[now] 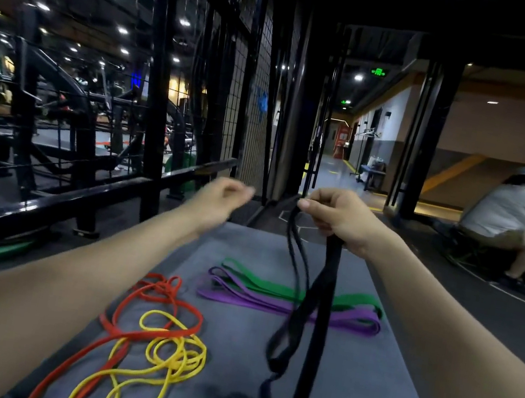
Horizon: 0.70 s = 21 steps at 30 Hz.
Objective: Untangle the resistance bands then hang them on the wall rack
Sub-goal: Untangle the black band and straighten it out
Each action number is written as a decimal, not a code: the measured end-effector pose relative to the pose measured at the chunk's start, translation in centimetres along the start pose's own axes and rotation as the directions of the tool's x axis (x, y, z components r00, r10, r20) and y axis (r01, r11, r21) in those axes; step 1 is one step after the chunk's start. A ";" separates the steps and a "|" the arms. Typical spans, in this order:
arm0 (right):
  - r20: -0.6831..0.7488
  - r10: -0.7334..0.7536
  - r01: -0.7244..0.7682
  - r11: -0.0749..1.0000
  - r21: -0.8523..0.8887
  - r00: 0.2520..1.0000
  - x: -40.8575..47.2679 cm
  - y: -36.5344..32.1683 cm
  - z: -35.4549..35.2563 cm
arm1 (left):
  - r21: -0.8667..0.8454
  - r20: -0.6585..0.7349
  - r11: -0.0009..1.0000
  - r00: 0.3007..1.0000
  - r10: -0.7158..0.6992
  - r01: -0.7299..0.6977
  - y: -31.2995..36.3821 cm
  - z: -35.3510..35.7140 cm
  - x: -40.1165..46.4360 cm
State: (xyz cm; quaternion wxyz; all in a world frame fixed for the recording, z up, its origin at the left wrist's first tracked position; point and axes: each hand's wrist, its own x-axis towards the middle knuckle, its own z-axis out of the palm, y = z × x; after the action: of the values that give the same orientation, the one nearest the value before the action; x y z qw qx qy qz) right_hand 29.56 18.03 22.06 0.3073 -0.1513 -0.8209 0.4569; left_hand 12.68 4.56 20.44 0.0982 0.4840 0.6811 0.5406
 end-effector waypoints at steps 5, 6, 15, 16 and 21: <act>0.017 -0.020 0.020 0.999 0.044 1.000 -0.4 -0.6 0.3 | -0.229 0.369 0.973 0.924 0.101 -0.015 2.4 4.7 -0.7; 0.014 -0.015 0.015 0.999 0.031 1.000 -0.6 -0.4 -0.1 | -0.235 0.375 0.972 0.921 0.106 -0.016 2.0 5.1 -0.6; 0.039 -0.044 0.035 0.978 0.203 0.998 -2.5 3.5 1.2 | -0.232 0.208 0.965 0.963 0.171 -0.122 4.2 5.0 -0.2; 0.054 -0.033 0.023 0.983 0.183 0.998 -2.7 3.8 1.5 | -0.252 0.169 0.960 0.972 0.164 -0.118 4.6 4.6 -0.1; 0.149 0.088 -0.114 0.978 0.176 0.985 -3.6 4.1 0.9 | -0.307 0.025 0.948 0.995 0.093 -0.081 4.0 1.8 1.0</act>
State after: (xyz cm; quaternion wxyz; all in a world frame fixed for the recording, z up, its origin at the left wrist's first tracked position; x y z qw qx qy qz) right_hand 31.56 17.73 16.93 0.2379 -0.1313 -0.7861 0.5552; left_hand 15.57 6.26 23.42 0.1615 0.5030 0.5651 0.6337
